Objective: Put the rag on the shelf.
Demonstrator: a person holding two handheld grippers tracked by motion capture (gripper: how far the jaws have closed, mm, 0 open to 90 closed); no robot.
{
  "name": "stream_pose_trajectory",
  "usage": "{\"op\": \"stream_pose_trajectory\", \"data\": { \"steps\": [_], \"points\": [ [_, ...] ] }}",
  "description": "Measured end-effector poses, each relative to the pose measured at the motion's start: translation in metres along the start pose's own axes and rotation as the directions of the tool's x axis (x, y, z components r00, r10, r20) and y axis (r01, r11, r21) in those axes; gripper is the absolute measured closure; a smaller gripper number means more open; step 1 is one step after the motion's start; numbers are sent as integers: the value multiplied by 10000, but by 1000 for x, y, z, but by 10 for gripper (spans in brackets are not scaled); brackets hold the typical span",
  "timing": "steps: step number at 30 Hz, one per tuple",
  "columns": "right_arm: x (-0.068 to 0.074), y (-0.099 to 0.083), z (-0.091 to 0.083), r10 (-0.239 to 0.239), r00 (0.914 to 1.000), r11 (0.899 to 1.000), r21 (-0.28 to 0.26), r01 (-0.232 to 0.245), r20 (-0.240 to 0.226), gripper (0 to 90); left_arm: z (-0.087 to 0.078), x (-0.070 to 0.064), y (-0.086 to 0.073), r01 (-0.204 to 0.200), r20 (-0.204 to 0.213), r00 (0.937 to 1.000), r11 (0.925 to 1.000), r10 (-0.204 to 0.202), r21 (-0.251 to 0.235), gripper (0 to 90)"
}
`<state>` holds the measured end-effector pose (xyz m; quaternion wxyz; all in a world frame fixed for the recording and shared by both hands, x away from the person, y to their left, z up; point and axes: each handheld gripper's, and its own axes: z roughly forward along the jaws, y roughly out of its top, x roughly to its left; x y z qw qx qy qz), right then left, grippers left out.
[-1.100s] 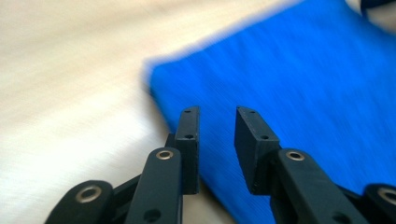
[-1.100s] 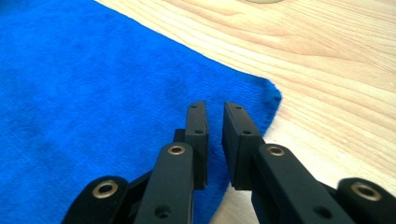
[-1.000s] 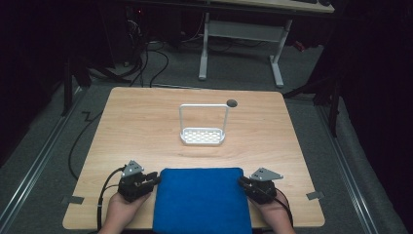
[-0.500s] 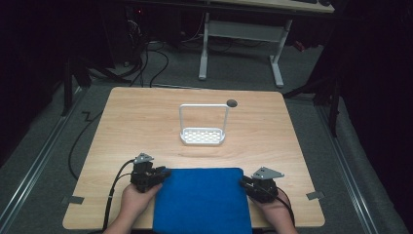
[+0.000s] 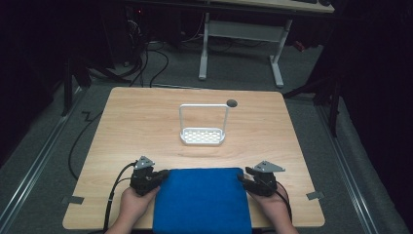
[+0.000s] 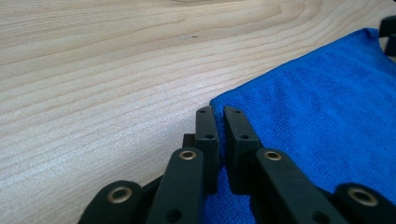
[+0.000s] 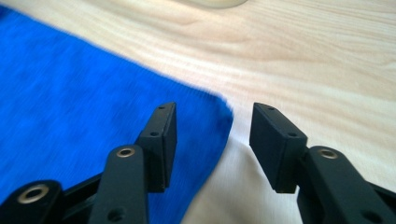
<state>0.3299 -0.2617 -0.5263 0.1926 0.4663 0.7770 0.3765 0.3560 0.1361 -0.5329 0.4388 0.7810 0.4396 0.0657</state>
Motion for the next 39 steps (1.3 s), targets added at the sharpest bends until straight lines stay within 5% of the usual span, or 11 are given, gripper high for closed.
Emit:
{"op": "stream_pose_trajectory", "data": {
  "steps": [5, 13, 23, 28, 31, 39],
  "points": [
    [-8, 19, 14, 271, 9996, 9993, 240, -273, 76, 526, 1, -1, 0, -108, 80, 9999, 9999, 108, 3, 857],
    [2, 8, 15, -97, 9998, 9986, 517, 87, 186, 542, 2, -1, -1, -98, 67, 9999, 10000, 98, 8, 854],
    [5, 6, 14, -359, 9993, 9984, 437, 361, -53, 845, 2, 0, -1, -81, 44, 10000, 10000, 81, -8, 850],
    [4, 7, 14, -329, 9992, 9980, 523, 342, -246, 883, 1, -1, -1, -106, 32, 9999, 9999, 106, -82, 856],
    [6, 7, 12, -583, 9982, 9975, 398, 589, -171, 884, 0, -1, -1, -146, 33, 9999, 9997, 146, -184, 857],
    [6, 10, 0, -381, 9992, 9978, -553, 375, -90, 885, -9, -4, 2, -403, -267, 9989, 9955, 382, -853, 862]
  ]
}}
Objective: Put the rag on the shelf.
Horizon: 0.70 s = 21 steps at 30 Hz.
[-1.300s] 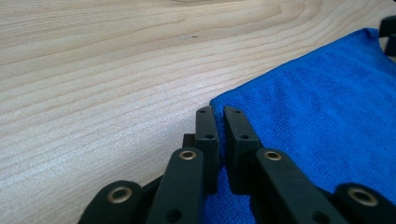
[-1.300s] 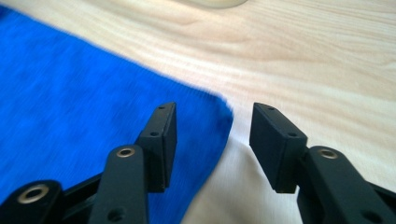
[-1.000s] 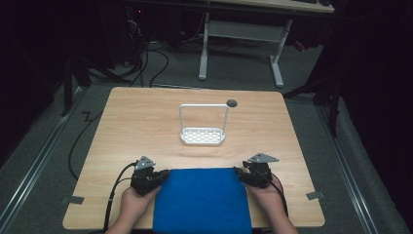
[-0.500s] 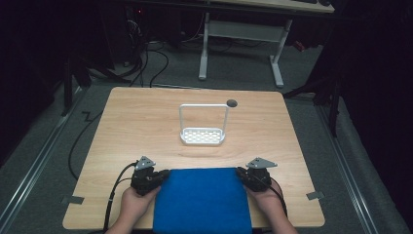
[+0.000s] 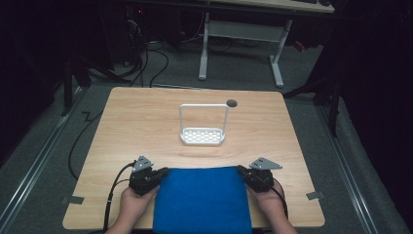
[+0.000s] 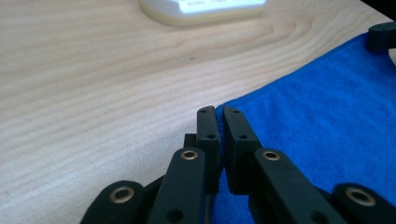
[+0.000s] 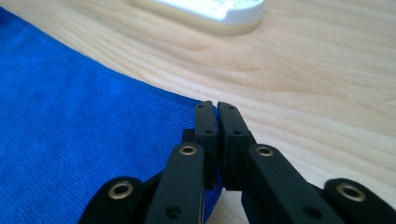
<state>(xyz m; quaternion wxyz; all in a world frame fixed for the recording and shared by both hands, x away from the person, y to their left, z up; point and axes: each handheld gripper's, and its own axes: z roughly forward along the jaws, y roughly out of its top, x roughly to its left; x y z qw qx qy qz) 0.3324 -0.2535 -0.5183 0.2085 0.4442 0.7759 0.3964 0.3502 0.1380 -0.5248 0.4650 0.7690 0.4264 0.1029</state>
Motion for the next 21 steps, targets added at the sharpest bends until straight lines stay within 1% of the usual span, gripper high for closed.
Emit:
{"op": "stream_pose_trajectory", "data": {
  "steps": [4, 5, 7, 8, 10, 11, 13, 15, 17, 19, 21],
  "points": [
    [0, 2, -4, 74, 9999, 9989, -457, -70, 100, 886, -3, -1, 4, -114, -206, 9997, 9996, 108, -273, 862],
    [1, 3, -5, 77, 9999, 9983, -584, -69, 127, 886, -3, -1, 5, -154, -207, 9997, 9993, 147, -352, 862],
    [1, 4, -4, 88, 9998, 9979, -641, -76, 181, 886, -3, -1, 7, -213, -234, 9995, 9987, 202, -455, 862],
    [1, 4, -4, 192, 9996, 9976, -675, -179, 187, 886, -2, -1, 8, -211, -216, 9996, 9984, 200, -524, 862],
    [0, 7, -4, 245, 9996, 9968, -765, -233, 142, 886, -2, 0, 12, -240, -202, 9995, 9981, 229, -568, 862],
    [-1, 8, -3, 262, 9995, 9962, -838, -248, 157, 885, -2, 0, 15, -323, -201, 9993, 9980, 313, -540, 862],
    [-2, 12, -3, 188, 9995, 9952, -965, -162, 261, 886, -2, 1, 20, -394, -128, 9992, 9975, 387, -586, 862],
    [-3, 16, -3, 219, 9994, 9933, -1138, -185, 284, 886, -4, 0, 25, -575, -276, 9981, 9956, 556, -736, 863],
    [-3, 20, -6, 260, 9989, 9911, -1317, -208, 380, 886, -6, 1, 30, -639, -407, 9973, 9940, 605, -889, 868],
    [-3, 25, -10, 141, 9989, 9878, -1556, -69, 454, 887, -8, 3, 35, -472, -386, 9983, 9932, 434, -1062, 871],
    [-4, 31, -14, 73, 9990, 9839, -1785, 6, 436, 887, -9, 4, 41, -289, -264, 9993, 9931, 261, -1134, 874]
  ]
}}
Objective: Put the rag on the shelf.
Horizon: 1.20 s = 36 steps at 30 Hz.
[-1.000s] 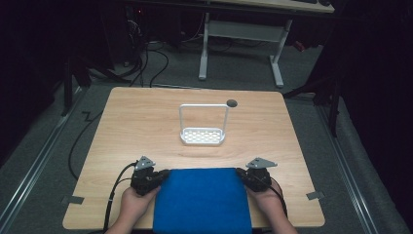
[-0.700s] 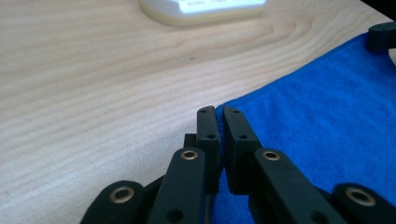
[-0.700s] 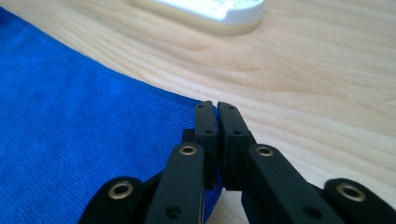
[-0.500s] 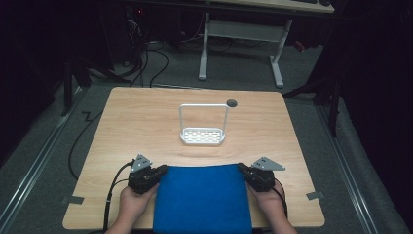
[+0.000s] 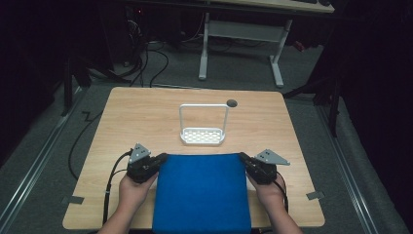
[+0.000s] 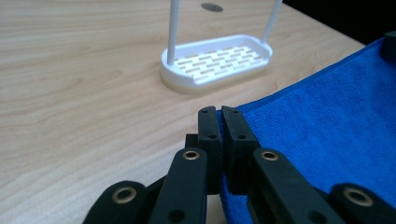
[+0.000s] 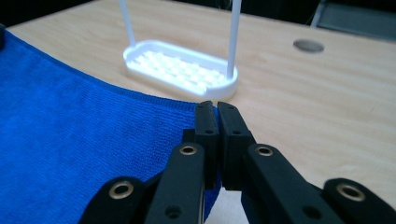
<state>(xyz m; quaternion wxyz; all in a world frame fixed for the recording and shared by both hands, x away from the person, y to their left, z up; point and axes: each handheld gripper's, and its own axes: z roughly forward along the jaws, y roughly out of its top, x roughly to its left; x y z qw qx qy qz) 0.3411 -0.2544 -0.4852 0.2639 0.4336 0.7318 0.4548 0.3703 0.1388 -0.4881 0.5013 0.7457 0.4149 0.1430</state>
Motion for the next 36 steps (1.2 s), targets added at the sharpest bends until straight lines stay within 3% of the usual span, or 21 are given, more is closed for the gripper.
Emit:
{"op": "stream_pose_trajectory", "data": {
  "steps": [8, 14, 19, 36],
  "points": [
    [-1, 31, -12, -200, 9997, 9941, -1065, 215, 154, 888, -11, -3, 26, -608, -239, 9980, 9944, 589, -862, 877],
    [-3, 50, -15, -46, 9992, 9875, -1571, 107, 395, 888, -16, 0, 42, -423, -130, 9991, 9887, 409, -1436, 878],
    [-4, 65, -17, -90, 9989, 9811, -1927, 179, 470, 888, -18, 3, 56, -597, -291, 9980, 9835, 555, -1706, 878],
    [-5, 116, -30, -335, 9977, 9558, -2900, 491, 584, 888, -34, 4, 108, -1226, -671, 9919, 9538, 1082, -2742, 879]
  ]
}}
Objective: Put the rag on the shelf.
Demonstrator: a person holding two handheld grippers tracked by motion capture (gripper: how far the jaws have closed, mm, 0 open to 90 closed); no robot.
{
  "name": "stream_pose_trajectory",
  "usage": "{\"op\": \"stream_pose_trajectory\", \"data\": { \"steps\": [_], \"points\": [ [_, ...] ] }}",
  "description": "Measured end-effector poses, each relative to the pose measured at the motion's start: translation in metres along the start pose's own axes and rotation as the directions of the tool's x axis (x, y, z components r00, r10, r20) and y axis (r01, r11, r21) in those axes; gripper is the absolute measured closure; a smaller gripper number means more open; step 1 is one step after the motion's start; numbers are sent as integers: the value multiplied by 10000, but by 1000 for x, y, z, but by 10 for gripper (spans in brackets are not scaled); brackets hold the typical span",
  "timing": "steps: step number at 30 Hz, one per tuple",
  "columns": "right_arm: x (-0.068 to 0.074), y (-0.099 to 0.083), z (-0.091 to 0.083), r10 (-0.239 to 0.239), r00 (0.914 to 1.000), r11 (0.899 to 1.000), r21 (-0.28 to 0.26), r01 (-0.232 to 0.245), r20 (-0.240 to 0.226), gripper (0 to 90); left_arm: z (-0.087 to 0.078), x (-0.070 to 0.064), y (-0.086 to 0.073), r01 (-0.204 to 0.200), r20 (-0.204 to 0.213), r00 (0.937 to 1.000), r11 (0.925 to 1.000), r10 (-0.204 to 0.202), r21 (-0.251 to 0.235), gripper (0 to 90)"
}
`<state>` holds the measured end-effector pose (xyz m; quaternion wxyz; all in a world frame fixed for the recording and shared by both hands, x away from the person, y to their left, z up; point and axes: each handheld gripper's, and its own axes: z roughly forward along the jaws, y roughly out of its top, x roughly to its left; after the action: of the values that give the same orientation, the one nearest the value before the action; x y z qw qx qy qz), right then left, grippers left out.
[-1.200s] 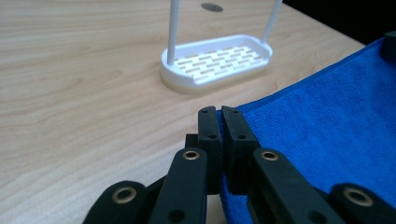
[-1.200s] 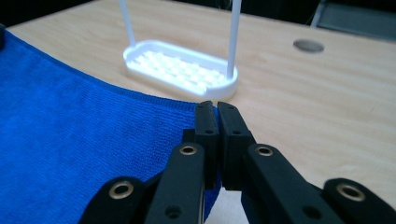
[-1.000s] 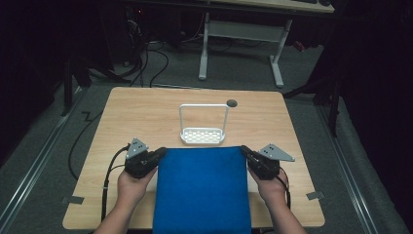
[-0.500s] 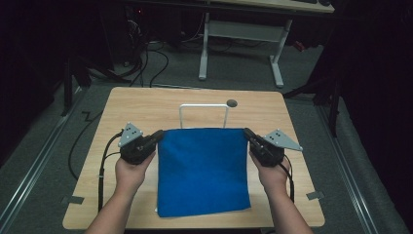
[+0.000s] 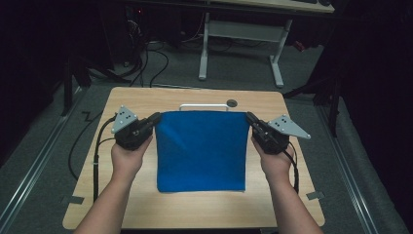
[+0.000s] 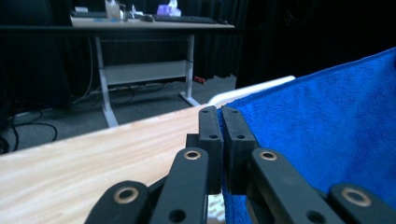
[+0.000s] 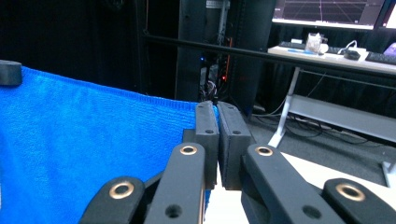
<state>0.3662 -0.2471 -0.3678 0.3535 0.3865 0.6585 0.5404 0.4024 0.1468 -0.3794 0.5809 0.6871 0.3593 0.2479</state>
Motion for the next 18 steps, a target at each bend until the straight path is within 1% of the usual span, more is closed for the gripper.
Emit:
{"op": "stream_pose_trajectory", "data": {
  "steps": [3, 5, 10, 13, 16, 18],
  "points": [
    [-1, 8, 1, -36, 10000, 9999, -105, 36, 10, 888, 1, 1, 8, -52, -66, 10000, 10000, 52, -66, 880],
    [-2, 12, 2, -52, 10000, 10000, -54, 52, -43, 888, 2, 2, 13, -130, -95, 9999, 9999, 129, -88, 880],
    [-6, 22, 5, -50, 10000, 9998, -185, 51, 83, 888, 7, 5, 28, -298, -132, 9995, 9993, 295, -213, 880],
    [-8, 28, 6, -25, 9999, 9996, -297, 30, 148, 888, 11, 8, 37, -310, -259, 9992, 9992, 304, -235, 880],
    [-10, 36, 8, 14, 9999, 9992, -409, -8, 138, 888, 14, 11, 45, -457, -341, 9984, 9986, 447, -282, 881],
    [-12, 41, 9, 34, 9999, 9988, -487, -27, 148, 889, 16, 12, 50, -520, -271, 9983, 9978, 509, -411, 881]
  ]
}}
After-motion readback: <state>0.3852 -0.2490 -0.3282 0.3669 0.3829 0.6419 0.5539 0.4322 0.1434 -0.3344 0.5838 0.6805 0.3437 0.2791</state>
